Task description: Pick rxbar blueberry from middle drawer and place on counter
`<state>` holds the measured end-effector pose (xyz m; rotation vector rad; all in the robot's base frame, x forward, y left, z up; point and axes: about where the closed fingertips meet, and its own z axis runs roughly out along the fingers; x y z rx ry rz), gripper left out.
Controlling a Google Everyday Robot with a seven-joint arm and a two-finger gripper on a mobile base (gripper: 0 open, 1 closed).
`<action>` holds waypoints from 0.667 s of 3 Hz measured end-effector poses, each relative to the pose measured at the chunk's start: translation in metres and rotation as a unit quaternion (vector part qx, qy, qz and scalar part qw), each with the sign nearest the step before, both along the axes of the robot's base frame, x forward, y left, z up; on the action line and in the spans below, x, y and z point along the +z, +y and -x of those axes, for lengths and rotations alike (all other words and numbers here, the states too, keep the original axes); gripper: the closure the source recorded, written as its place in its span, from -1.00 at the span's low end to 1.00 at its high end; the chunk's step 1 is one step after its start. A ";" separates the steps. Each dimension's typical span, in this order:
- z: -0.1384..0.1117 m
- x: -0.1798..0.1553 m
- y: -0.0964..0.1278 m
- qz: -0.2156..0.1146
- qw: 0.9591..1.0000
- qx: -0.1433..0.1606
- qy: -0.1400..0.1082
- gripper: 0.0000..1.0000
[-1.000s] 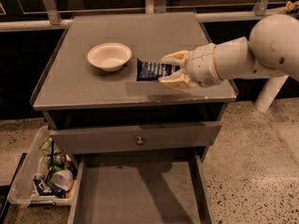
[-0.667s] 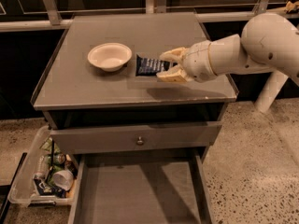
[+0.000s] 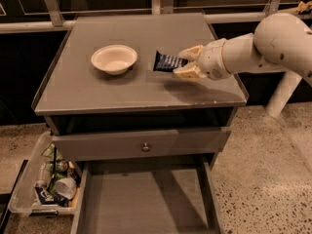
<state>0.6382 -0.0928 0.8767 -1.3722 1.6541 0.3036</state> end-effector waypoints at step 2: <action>-0.007 -0.005 -0.018 -0.005 1.000 -0.029 0.009 0.65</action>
Offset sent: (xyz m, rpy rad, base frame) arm 0.0058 -0.0165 -0.0040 0.0094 0.0149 -0.0516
